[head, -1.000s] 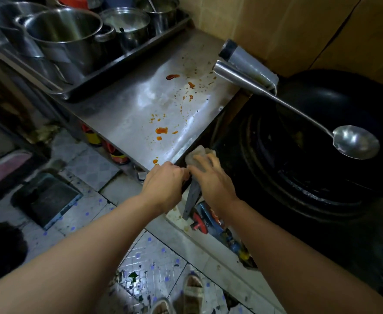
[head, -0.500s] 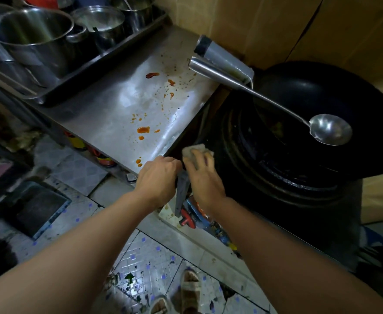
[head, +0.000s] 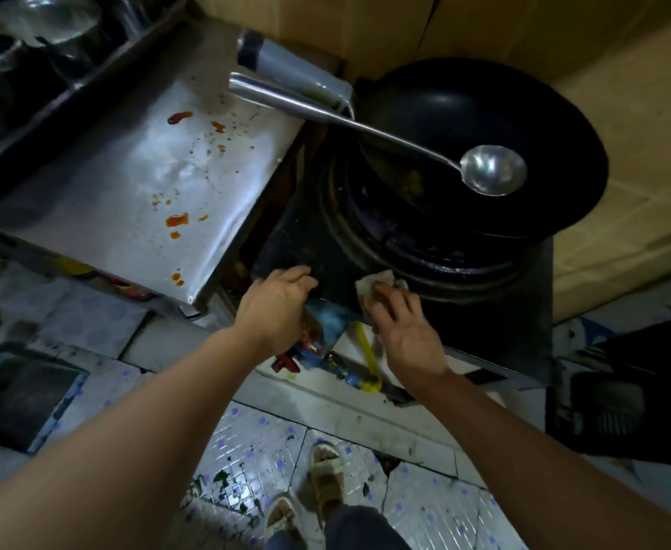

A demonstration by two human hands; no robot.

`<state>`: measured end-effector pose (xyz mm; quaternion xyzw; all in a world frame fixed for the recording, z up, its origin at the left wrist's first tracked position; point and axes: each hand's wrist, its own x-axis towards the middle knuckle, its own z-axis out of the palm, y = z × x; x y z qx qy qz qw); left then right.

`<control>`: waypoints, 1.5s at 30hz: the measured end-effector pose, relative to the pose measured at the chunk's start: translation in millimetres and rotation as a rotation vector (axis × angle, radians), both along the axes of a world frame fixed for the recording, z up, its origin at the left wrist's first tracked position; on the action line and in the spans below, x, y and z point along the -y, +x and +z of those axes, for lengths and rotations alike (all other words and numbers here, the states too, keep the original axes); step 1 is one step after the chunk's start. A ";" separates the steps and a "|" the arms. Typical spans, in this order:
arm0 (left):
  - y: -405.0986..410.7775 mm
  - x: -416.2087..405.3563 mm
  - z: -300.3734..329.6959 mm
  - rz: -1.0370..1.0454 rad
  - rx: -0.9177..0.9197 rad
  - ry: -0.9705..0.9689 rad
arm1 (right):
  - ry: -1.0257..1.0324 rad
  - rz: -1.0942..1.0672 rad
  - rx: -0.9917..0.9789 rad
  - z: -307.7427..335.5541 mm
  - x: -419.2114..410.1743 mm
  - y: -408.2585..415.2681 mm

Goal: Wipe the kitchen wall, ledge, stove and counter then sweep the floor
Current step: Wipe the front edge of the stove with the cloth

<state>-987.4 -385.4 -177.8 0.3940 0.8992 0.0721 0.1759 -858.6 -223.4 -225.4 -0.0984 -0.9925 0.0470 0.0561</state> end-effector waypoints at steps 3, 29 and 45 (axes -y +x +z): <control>7.0 -7.0 -5.4 -0.019 -0.013 -0.040 | 0.012 -0.103 0.004 6.4 -15.6 27.7; -32.6 -6.3 -8.2 0.145 -0.145 0.041 | -0.119 0.054 0.088 14.0 29.8 -85.7; -18.6 -9.6 -11.2 0.125 -0.105 -0.031 | -0.169 0.073 0.226 23.3 24.1 -96.7</control>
